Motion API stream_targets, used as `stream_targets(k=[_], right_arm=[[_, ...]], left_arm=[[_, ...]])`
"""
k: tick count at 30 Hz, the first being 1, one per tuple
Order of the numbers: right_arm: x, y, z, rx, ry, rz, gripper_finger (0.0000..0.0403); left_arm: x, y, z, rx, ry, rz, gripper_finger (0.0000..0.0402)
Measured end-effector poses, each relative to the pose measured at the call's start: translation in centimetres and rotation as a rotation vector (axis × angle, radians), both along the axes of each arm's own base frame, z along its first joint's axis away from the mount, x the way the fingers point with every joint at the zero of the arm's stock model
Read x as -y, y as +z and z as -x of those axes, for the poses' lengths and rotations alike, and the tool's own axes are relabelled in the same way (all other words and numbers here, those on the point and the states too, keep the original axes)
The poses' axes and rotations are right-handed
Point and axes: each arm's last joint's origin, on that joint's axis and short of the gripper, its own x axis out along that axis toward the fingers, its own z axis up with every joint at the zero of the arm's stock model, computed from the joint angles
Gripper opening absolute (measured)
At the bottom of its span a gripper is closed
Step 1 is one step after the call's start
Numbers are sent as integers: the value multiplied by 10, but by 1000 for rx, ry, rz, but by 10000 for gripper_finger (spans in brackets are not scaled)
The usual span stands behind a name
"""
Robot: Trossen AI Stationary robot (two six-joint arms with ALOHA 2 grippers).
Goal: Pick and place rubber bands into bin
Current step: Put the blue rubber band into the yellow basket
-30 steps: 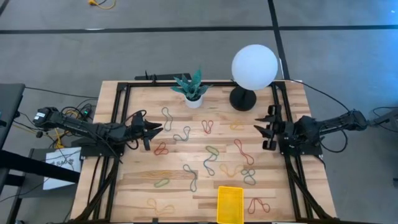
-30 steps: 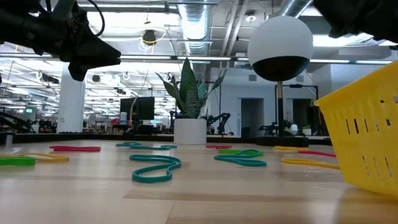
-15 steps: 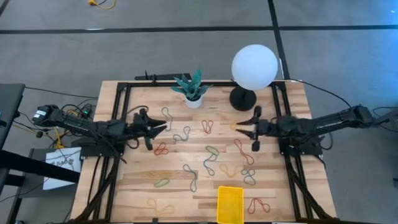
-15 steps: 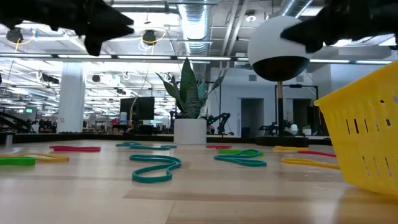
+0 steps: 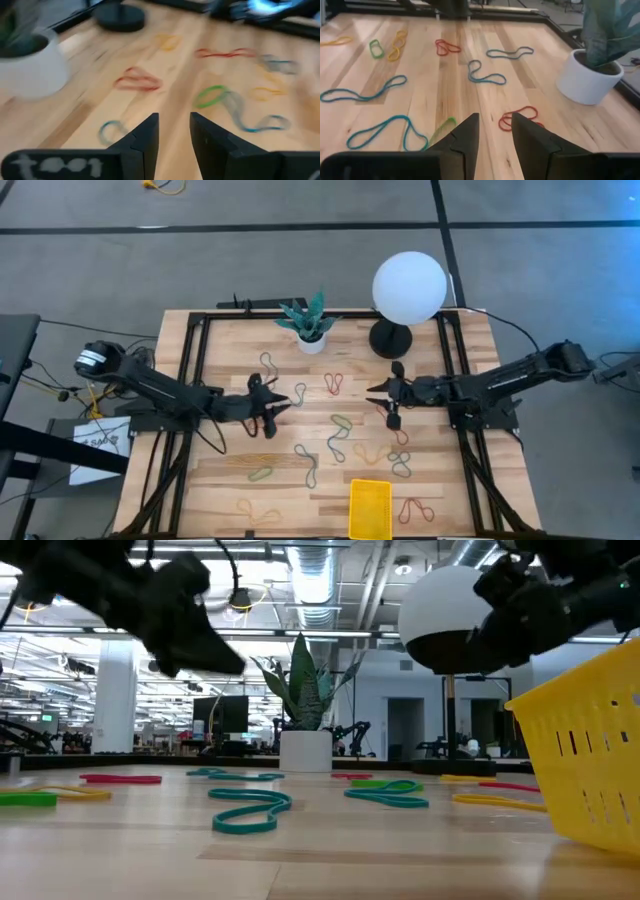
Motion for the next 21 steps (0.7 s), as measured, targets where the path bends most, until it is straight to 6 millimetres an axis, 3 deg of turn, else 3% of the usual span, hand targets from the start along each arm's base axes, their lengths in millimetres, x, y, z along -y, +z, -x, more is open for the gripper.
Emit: stream_targets(k=[14, 21], right_arm=[[14, -14, -14, -11, -73, 5, 109], [22, -13, -15, 1, -108, 7, 109]], left_arm=[[-24, -63, -35, -115, 78, 78, 100], [-31, -80, -63, -287, 92, 21, 100]])
